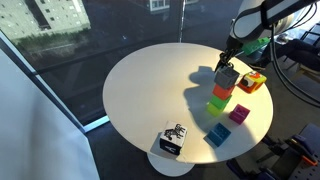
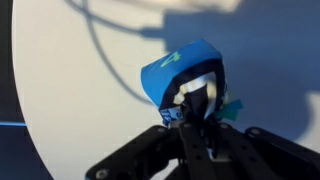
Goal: Put the light blue plushy cube on top of the orange plushy cube
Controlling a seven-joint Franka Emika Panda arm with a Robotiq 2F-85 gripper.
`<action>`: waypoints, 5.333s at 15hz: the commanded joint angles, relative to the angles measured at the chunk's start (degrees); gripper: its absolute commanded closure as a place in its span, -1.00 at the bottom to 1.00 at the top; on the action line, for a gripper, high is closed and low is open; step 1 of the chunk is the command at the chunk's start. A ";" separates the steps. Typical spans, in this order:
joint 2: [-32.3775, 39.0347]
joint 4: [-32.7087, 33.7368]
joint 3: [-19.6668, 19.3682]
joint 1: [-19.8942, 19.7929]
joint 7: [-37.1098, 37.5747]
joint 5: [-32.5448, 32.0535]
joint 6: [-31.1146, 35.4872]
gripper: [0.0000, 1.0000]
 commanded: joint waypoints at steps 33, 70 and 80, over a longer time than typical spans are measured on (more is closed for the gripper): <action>-21.07 -12.22 -6.96 -0.89 6.48 -1.81 -14.31 0.86; -24.00 -15.82 -7.58 -2.82 4.21 2.09 -13.35 -1.00; -29.22 -14.11 -6.36 -1.67 -0.52 -0.46 -27.87 -1.00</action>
